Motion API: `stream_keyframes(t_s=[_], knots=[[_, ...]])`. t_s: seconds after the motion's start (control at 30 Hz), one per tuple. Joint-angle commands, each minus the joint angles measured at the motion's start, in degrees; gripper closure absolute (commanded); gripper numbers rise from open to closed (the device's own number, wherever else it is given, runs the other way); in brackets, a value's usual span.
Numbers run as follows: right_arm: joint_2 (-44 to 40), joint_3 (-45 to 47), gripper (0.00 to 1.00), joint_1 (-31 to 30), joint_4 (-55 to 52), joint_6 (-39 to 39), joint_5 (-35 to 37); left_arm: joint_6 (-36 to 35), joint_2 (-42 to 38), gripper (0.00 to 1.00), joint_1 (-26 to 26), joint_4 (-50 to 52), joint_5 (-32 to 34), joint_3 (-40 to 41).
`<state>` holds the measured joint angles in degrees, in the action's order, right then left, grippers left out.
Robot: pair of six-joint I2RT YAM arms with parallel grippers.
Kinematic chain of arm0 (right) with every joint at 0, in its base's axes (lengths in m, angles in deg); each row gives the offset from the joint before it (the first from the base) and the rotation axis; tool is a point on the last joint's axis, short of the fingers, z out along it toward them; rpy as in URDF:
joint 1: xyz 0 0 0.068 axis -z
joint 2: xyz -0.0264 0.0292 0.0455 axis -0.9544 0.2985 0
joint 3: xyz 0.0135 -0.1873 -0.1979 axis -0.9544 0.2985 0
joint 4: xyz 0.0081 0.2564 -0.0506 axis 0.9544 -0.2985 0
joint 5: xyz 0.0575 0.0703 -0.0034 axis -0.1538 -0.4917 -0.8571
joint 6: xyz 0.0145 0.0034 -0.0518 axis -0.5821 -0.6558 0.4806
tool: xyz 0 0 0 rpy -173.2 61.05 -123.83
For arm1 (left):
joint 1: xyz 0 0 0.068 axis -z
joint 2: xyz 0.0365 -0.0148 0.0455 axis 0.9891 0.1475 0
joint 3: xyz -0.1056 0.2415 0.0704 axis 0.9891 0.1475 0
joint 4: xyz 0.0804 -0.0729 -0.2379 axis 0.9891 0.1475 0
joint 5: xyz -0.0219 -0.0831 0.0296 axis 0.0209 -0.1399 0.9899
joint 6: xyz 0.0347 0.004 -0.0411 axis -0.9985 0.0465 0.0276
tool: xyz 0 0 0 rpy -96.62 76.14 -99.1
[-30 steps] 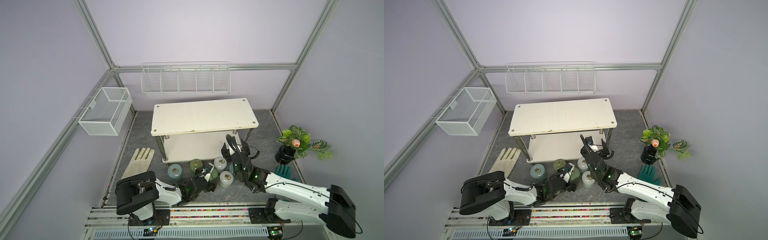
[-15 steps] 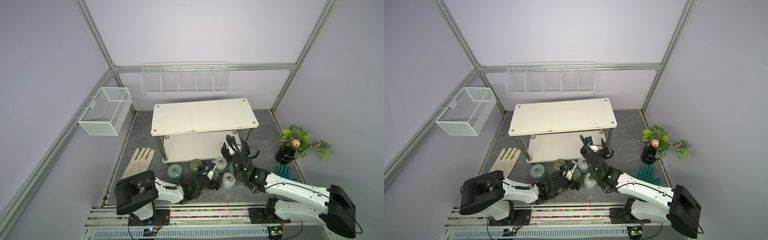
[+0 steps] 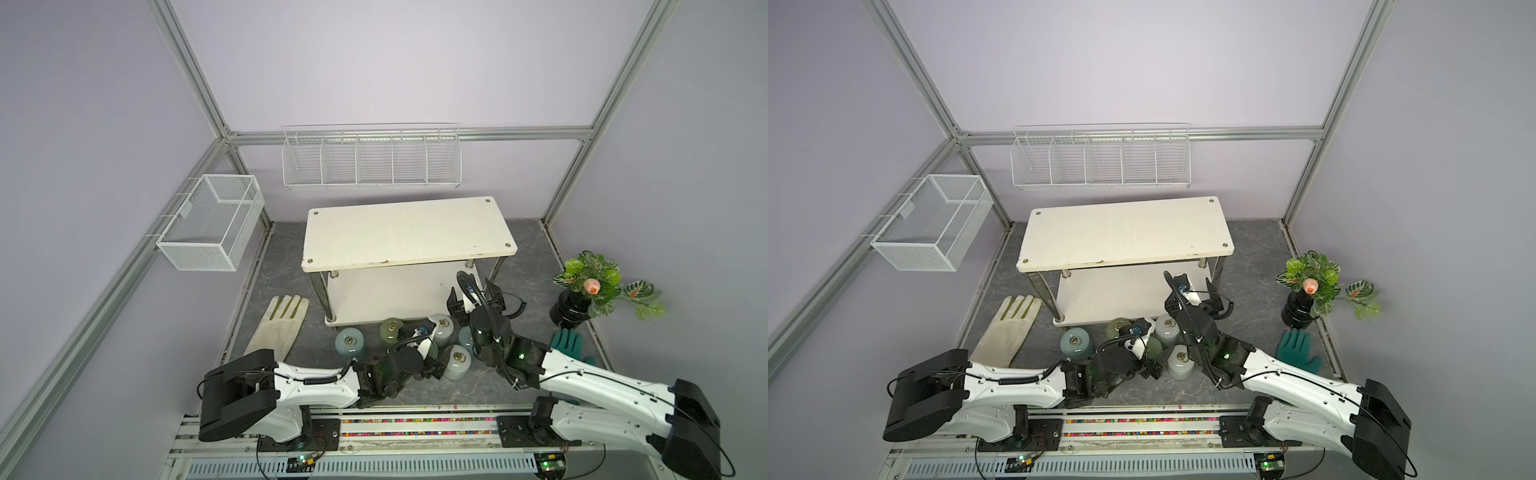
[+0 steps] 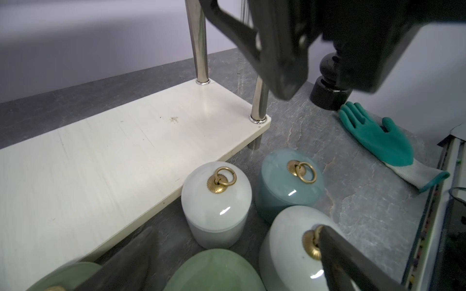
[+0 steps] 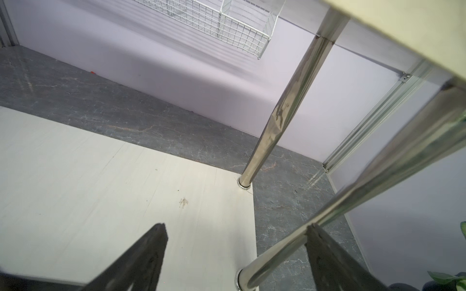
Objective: Remove the tea canisters from the shelf
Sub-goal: Place the tea canister at the center of the board, then reset both arms
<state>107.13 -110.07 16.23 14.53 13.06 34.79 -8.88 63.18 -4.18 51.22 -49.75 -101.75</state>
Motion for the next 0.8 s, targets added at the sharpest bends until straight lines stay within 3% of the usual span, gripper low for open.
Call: stream_keyframes(t_s=[0.0,0.3,0.47,0.57,0.7,0.77], knots=[[-3.4,-1.2,0.11,-0.4,-7.3,-3.2,0.9,1.6,-3.9,0.00,0.5,9.0,3.6,-3.0],[-16.3,0.2,0.11,-0.3,-24.7,-12.2,6.8,9.6,-23.5,0.00,0.8,25.1,11.3,0.6],[-18.1,0.3,0.11,-0.2,-28.7,-14.1,10.2,20.0,-24.3,0.01,1.8,48.3,22.7,-6.4],[-16.0,-0.4,0.11,0.3,-30.6,-15.5,11.8,31.1,-18.6,0.01,2.2,63.9,29.6,-12.6],[-13.0,-1.9,0.11,2.9,-33.9,-18.7,12.2,57.8,-12.7,0.00,2.2,85.7,38.7,-18.1],[-12.9,-2.0,0.11,4.4,-34.5,-19.0,12.0,67.9,-11.9,0.00,2.2,95.0,40.7,-19.5]])
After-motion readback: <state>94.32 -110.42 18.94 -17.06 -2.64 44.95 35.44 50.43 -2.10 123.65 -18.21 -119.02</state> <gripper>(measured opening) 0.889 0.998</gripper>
